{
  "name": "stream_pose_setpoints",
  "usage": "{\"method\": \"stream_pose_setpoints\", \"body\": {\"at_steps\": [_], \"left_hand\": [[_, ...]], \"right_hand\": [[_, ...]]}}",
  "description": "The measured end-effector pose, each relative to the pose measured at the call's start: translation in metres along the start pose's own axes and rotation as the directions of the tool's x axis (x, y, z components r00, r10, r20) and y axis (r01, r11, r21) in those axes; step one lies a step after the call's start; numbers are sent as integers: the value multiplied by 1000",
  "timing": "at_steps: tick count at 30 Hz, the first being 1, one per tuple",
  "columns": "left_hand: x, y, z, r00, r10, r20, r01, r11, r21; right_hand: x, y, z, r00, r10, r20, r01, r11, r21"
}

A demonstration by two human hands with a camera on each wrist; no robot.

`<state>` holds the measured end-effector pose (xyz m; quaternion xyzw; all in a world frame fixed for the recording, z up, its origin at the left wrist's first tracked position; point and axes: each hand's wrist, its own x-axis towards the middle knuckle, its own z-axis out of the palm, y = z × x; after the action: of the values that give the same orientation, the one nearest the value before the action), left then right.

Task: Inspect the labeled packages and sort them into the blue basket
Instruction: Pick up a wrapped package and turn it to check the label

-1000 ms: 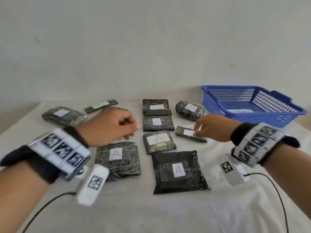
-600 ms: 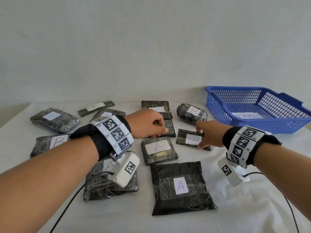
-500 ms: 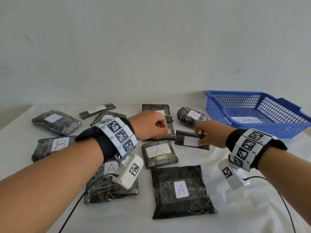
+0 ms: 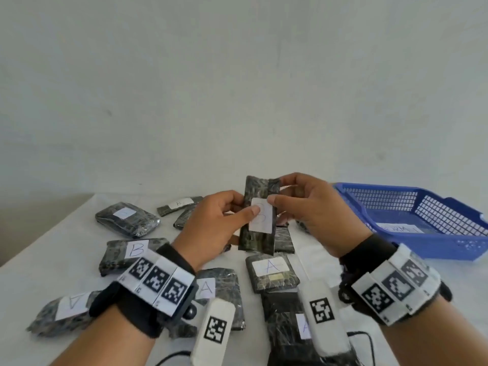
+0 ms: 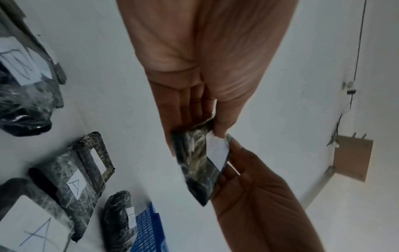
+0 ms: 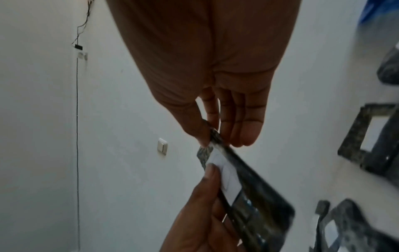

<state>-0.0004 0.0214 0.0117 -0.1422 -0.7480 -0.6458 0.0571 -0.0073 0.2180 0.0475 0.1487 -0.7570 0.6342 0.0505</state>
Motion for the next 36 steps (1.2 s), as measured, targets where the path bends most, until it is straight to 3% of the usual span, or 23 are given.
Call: {"method": "stream_pose_setpoints", "body": {"at_steps": [3, 8, 13, 18, 23, 28, 36], "left_hand": [[-14, -2, -13, 999, -28, -34, 26, 996, -80], [-15, 2, -36, 991, 30, -127, -44, 993, -107], [-9, -5, -38, 996, 23, -84, -33, 992, -120], [3, -3, -39, 998, 3, -68, -7, 998, -56], [17, 14, -49, 997, 55, -55, -58, 997, -49], [21, 13, -45, 997, 67, -42, -67, 998, 6], [17, 3, -34, 1000, 17, -22, -18, 1000, -14]], "right_hand": [[-1, 4, 25, 999, -35, 13, 34, 998, 47], [-2, 9, 45, 997, -82, 0, 82, 997, 9], [-1, 17, 40, 998, -59, 33, 57, 997, 55], [14, 16, 34, 995, -71, 72, 73, 997, -24], [27, 10, 27, 990, -135, 30, 137, 988, -69], [24, 13, 23, 995, -93, 47, 98, 986, -137], [19, 10, 31, 989, -147, -5, 140, 950, -279]]}}
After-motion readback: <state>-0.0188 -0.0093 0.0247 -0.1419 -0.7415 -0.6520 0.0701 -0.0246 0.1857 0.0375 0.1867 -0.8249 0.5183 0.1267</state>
